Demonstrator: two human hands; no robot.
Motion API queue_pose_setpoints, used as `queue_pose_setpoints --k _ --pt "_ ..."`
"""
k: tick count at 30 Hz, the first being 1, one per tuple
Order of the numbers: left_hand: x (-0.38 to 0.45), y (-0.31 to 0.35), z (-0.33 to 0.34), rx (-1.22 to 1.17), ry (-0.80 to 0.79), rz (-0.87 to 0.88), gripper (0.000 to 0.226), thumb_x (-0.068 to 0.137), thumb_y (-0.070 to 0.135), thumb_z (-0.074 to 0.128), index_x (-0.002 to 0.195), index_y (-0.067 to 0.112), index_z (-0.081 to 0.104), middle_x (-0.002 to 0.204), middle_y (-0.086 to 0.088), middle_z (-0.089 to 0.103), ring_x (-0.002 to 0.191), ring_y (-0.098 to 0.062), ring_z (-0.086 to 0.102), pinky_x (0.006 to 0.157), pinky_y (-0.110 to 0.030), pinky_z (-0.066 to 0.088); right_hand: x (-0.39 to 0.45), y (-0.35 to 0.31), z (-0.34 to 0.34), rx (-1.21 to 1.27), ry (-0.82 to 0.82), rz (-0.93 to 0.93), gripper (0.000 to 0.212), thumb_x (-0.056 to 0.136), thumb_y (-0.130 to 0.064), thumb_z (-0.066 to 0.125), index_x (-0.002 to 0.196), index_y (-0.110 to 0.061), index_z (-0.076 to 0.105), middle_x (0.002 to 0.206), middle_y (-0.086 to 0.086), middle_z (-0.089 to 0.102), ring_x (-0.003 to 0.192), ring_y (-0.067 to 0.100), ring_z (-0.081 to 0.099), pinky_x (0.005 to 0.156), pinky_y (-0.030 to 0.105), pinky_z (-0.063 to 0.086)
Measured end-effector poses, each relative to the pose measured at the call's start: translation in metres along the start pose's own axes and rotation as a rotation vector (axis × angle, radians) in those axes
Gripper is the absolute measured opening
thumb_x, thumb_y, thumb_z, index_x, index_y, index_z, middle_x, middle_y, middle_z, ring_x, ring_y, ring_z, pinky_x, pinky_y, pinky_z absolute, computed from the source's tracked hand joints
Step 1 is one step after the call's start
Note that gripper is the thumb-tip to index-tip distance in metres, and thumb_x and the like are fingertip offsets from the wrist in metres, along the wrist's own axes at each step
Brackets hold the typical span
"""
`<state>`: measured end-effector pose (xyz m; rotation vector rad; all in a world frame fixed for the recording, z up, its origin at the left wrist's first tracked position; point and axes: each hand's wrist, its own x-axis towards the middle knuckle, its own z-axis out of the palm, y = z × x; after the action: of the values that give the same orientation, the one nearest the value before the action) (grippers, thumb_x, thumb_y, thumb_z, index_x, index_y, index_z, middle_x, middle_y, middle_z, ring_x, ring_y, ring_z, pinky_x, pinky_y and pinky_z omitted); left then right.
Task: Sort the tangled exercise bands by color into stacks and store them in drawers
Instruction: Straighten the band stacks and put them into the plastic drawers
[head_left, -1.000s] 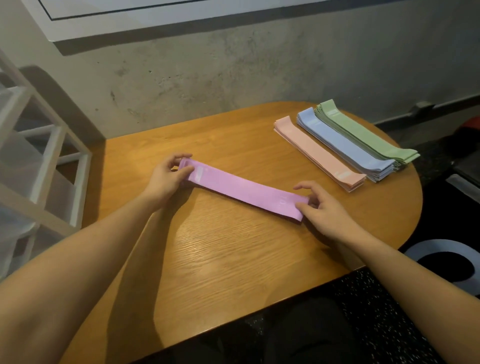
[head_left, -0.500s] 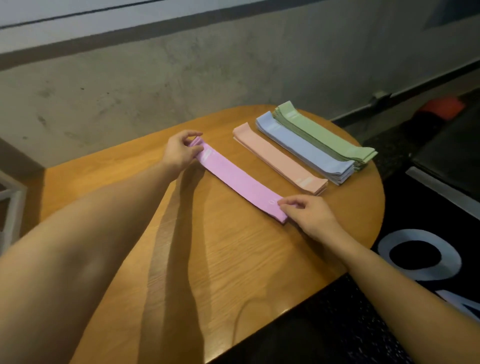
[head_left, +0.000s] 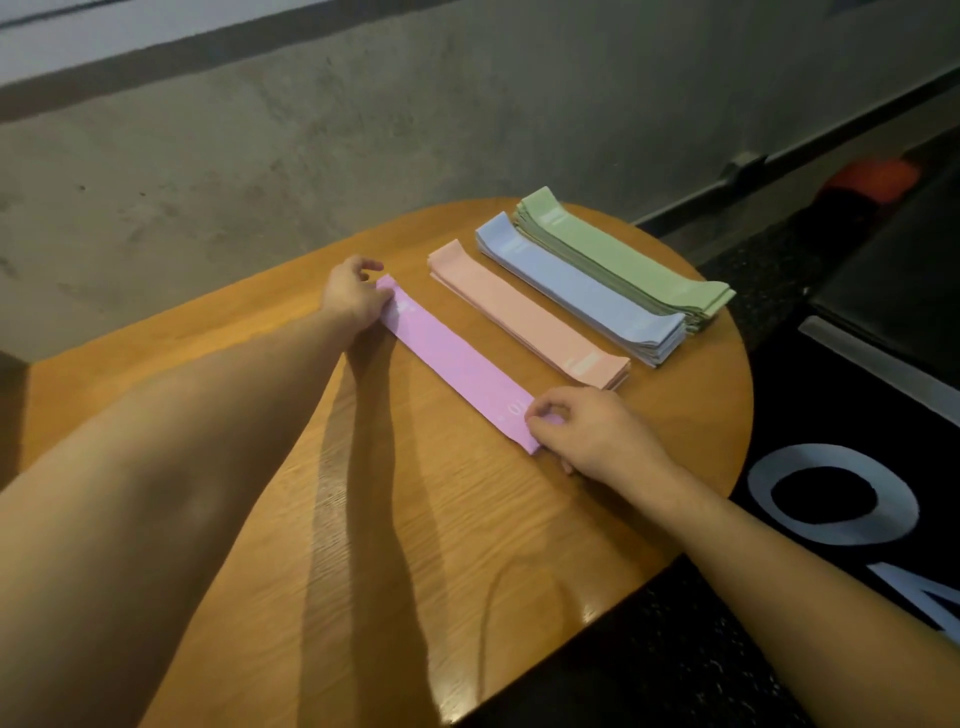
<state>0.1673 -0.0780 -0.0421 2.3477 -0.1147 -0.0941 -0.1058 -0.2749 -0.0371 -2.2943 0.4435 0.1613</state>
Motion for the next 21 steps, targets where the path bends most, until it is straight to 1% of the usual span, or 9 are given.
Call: queue_pose_setpoints --k 3,4,6,7,9,14,16,19,21 --pt "-0.01 0.003 -0.008 -0.022 0.052 0.02 0.034 0.094 0.029 0.069 0.127 0.022 0.06 0.138 -0.005 0.048 0.111 -0.023 0.058 0.096 -0.04 0.054 -0.007 -0.006 -0.005 0.051 0.04 -0.051 0.022 0.096 -0.048 0.053 0.109 -0.037 0.066 0.069 -0.011 0.066 0.069 0.011 0.066 0.062 0.027 0.05" --pt "-0.017 0.004 -0.013 -0.024 0.057 0.036 0.033 0.095 0.03 0.068 0.127 0.023 0.061 0.139 -0.004 0.047 0.111 -0.023 0.058 0.094 -0.037 0.055 -0.01 -0.01 -0.006 0.067 0.049 -0.075 0.023 0.097 -0.048 0.053 0.112 -0.037 0.066 0.072 -0.013 0.066 0.072 0.01 0.066 0.064 0.027 0.051" --pt "-0.037 0.006 -0.024 -0.012 0.062 0.089 0.033 0.096 0.028 0.065 0.128 0.02 0.061 0.138 -0.003 0.047 0.104 -0.019 0.058 0.087 -0.028 0.057 -0.015 -0.017 -0.007 0.079 0.049 -0.121 0.024 0.097 -0.046 0.053 0.114 -0.036 0.066 0.077 -0.015 0.066 0.075 0.008 0.065 0.067 0.027 0.052" --pt "-0.05 0.005 -0.031 -0.001 0.068 0.115 0.032 0.097 0.026 0.064 0.128 0.019 0.061 0.138 -0.004 0.047 0.103 -0.017 0.056 0.091 -0.029 0.055 -0.018 -0.023 -0.007 0.087 0.042 -0.143 0.022 0.097 -0.045 0.054 0.113 -0.036 0.067 0.078 -0.016 0.065 0.076 0.006 0.064 0.068 0.026 0.052" --pt "-0.081 0.003 -0.048 0.006 0.09 0.151 0.028 0.097 0.025 0.063 0.125 0.021 0.062 0.137 -0.004 0.047 0.107 -0.016 0.054 0.098 -0.035 0.05 -0.024 -0.037 -0.004 0.076 0.034 -0.208 0.02 0.096 -0.044 0.055 0.11 -0.036 0.068 0.074 -0.018 0.063 0.077 0.006 0.063 0.072 0.028 0.053" --pt "-0.173 -0.016 -0.105 0.059 0.111 0.124 0.025 0.099 0.023 0.061 0.124 0.023 0.062 0.131 0.001 0.049 0.105 -0.014 0.056 0.093 -0.028 0.045 -0.036 -0.079 0.011 0.061 -0.039 -0.312 0.016 0.091 -0.043 0.059 0.102 -0.037 0.069 0.065 -0.009 0.068 0.073 0.008 0.065 0.075 0.032 0.055" --pt "-0.213 -0.026 -0.129 0.06 0.116 0.098 0.025 0.099 0.022 0.061 0.124 0.021 0.062 0.132 0.0 0.054 0.108 -0.017 0.059 0.095 -0.032 0.048 -0.042 -0.099 0.021 0.07 -0.066 -0.378 0.013 0.089 -0.041 0.061 0.098 -0.036 0.069 0.062 -0.012 0.068 0.071 0.007 0.065 0.078 0.033 0.055" --pt "-0.273 -0.042 -0.161 0.098 0.129 0.025 0.027 0.1 0.025 0.06 0.127 0.023 0.061 0.13 0.003 0.057 0.107 -0.014 0.061 0.097 -0.037 0.052 -0.057 -0.134 0.038 0.038 -0.132 -0.487 0.012 0.091 -0.037 0.062 0.098 -0.032 0.07 0.06 -0.007 0.066 0.069 0.007 0.064 0.072 0.027 0.051" --pt "-0.311 -0.053 -0.181 0.125 0.162 0.008 0.027 0.099 0.025 0.062 0.125 0.023 0.062 0.126 0.003 0.058 0.104 -0.013 0.062 0.096 -0.037 0.053 -0.069 -0.158 0.052 0.026 -0.18 -0.559 0.007 0.091 -0.036 0.062 0.093 -0.033 0.069 0.061 -0.006 0.067 0.068 0.008 0.064 0.072 0.031 0.053"
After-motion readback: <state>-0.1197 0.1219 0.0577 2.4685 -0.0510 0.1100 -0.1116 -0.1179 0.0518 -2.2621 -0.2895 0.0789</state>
